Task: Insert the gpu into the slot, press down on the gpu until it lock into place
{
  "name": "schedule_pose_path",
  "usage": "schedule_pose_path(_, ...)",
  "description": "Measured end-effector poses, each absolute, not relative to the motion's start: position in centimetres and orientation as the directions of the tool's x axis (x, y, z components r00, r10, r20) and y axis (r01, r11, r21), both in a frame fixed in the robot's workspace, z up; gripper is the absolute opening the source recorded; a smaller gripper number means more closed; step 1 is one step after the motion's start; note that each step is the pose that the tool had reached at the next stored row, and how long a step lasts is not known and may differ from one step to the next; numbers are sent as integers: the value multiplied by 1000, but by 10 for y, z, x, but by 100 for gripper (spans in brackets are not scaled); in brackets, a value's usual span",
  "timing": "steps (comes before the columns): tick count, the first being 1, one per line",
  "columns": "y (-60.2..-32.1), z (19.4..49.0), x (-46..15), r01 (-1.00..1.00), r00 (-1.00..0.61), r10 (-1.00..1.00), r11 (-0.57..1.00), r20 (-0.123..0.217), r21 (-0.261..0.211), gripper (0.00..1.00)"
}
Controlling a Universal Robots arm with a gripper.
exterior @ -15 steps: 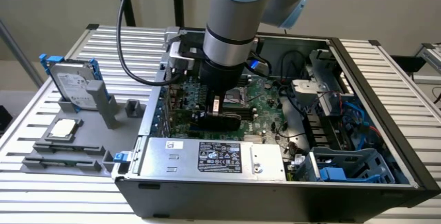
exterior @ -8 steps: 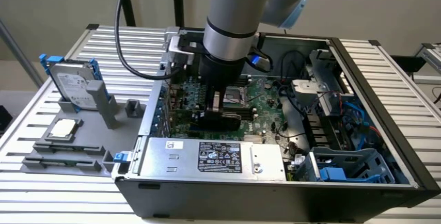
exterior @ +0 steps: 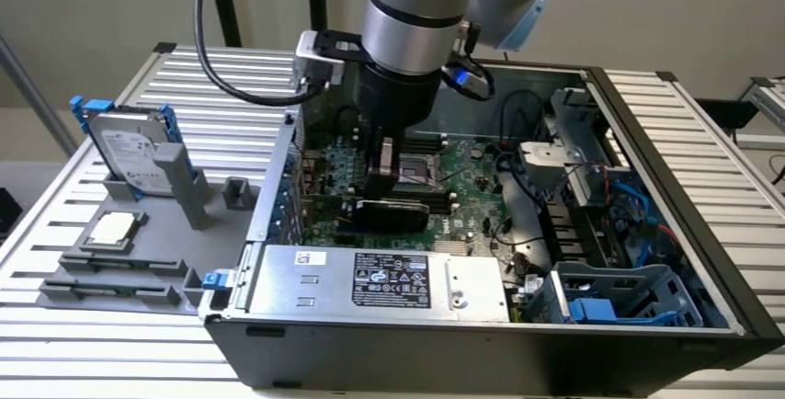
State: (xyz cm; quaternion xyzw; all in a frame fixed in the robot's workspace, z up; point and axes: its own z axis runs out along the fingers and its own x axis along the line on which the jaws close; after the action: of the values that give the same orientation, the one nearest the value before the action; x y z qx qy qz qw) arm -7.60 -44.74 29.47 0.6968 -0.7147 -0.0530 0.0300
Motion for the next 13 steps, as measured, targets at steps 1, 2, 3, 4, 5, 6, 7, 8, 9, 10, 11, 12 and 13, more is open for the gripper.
schedule_pose_path(1,-447,297,-77,-993,-27,-999,23,-31,118,38)
schedule_pose_path(2,-448,298,-79,-993,-27,-999,23,-31,118,38)
schedule_pose_path(3,-448,299,-81,-993,-27,-999,23,-31,117,31)
schedule_pose_path(4,-449,299,-84,-993,-27,-999,23,-31,117,25)
schedule_pose_path(5,-449,299,-87,-993,-27,-999,23,-31,117,25)
schedule_pose_path(6,-450,299,-90,-993,-26,-999,23,-31,117,19)
schedule_pose_path(7,-450,299,-93,-993,-26,-999,22,-31,117,13)
schedule_pose_path(8,-450,299,-95,-993,-26,-999,22,-30,117,11)
schedule_pose_path(9,-450,299,-97,-993,-25,-999,22,-29,117,11)
schedule_pose_path(10,-450,299,-99,-993,-25,-999,22,-28,117,11)
schedule_pose_path(11,-450,299,-100,-993,-25,-999,22,-25,118,11)
schedule_pose_path(12,-450,299,-101,-992,-25,-999,22,-22,120,11)
schedule_pose_path(13,-450,299,-102,-992,-25,-1000,22,-19,123,11)
